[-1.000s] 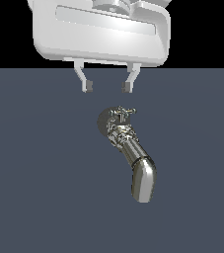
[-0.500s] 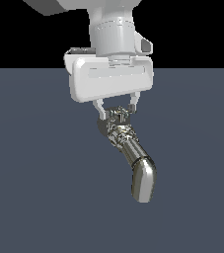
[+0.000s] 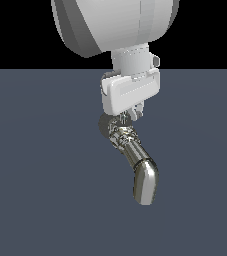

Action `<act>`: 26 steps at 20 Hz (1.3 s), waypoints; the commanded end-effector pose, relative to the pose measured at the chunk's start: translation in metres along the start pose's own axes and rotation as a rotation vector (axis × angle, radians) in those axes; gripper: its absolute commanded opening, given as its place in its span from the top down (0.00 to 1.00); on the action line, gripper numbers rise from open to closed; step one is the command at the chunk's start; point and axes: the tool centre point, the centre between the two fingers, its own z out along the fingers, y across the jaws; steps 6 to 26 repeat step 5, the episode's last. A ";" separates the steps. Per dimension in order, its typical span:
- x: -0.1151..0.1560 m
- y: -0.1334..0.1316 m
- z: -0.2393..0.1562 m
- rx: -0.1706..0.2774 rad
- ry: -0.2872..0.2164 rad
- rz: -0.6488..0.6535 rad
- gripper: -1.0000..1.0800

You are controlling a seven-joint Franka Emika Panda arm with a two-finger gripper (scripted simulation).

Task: Turn on the faucet by rotating a designated handle.

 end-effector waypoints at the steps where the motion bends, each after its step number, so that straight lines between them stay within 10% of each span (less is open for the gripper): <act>1: 0.076 -0.010 -0.012 -0.086 0.069 -0.137 0.76; 4: 0.135 -0.050 -0.025 -0.082 0.114 -0.235 0.60; 5: 0.104 -0.023 -0.017 -0.057 0.132 -0.169 0.60; 26: 0.104 -0.023 -0.017 -0.057 0.132 -0.169 0.60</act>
